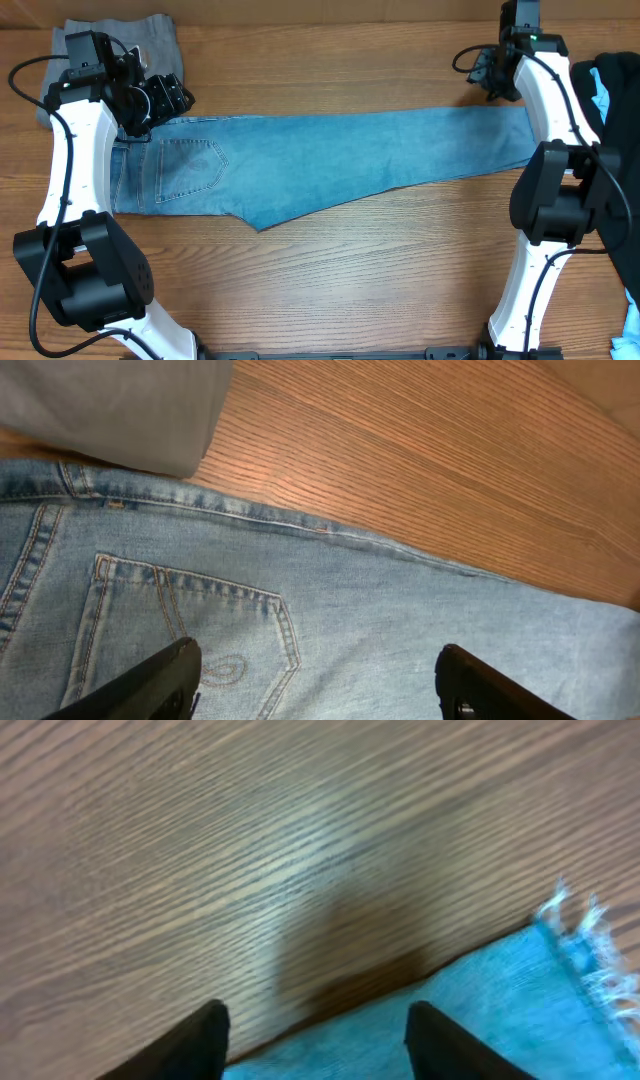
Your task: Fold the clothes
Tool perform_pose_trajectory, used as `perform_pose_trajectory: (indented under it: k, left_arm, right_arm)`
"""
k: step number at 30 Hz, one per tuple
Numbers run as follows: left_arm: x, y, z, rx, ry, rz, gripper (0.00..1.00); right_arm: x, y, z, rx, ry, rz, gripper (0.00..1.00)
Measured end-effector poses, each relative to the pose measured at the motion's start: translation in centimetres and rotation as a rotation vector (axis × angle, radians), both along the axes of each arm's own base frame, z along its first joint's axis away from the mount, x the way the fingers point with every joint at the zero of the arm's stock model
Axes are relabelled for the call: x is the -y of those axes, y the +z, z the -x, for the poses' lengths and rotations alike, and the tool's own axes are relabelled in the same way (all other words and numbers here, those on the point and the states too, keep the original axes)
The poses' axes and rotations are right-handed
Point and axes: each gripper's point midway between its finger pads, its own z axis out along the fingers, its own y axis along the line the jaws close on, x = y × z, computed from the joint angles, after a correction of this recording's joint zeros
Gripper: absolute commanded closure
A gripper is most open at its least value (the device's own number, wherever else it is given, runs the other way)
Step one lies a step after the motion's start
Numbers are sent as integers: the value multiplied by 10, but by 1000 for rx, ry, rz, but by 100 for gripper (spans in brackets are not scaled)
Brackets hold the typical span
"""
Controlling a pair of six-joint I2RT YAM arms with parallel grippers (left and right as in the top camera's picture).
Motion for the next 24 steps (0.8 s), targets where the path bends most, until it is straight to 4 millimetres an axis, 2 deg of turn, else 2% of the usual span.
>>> perform_pose_trajectory:
  k: [4,10,14,16,18,21,24]
  left_arm:
    - [0,0,0,0,0,0,21]
    - [0,0,0,1,-3,-2,21]
    - [0,0,0,1,-3,-1,21]
    - [0,0,0,0,-3,-1,21]
    - [0,0,1,-2,-3,-1,21]
    - [0,0,1,-2,-3,-1,20]
    - [0,0,1,-2,-3,-1,20]
  right_arm:
    - [-7,-16,2,-25,12,-22,36]
    - [-10,-50,8,-88,-3,-42,44]
    - [-11,-62,19,-146,-8,-46,48]
    - [-10,-63,24,-164,-11,-41,58]
    - [-9,-64,25,-169,-19,-35,76]
    - [-6,-64,27,-179,-22,-17,96]
    - [-2,-62,30,-193,-32,16,96]
